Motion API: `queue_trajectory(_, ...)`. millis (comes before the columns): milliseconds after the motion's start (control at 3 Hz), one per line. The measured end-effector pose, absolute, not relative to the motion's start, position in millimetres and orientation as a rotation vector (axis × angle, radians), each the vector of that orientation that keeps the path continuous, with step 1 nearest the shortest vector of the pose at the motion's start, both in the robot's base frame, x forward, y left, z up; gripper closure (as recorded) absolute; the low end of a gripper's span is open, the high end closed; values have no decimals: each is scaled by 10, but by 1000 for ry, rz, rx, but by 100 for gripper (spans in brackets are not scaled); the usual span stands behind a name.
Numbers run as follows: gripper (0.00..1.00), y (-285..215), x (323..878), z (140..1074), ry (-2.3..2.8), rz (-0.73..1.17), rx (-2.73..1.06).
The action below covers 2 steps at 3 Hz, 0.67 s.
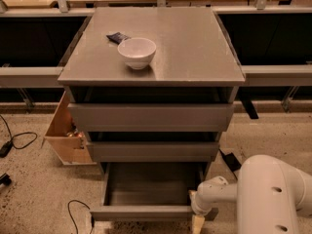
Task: Open bottom drawer
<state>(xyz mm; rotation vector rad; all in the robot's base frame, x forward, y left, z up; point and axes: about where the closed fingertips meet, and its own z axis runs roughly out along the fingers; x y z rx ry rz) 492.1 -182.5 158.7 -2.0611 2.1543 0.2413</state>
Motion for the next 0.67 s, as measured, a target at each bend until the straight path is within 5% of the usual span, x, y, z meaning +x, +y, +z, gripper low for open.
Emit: queue_trajectory(667,50,-1785,4089,1553,2151,268,-2192)
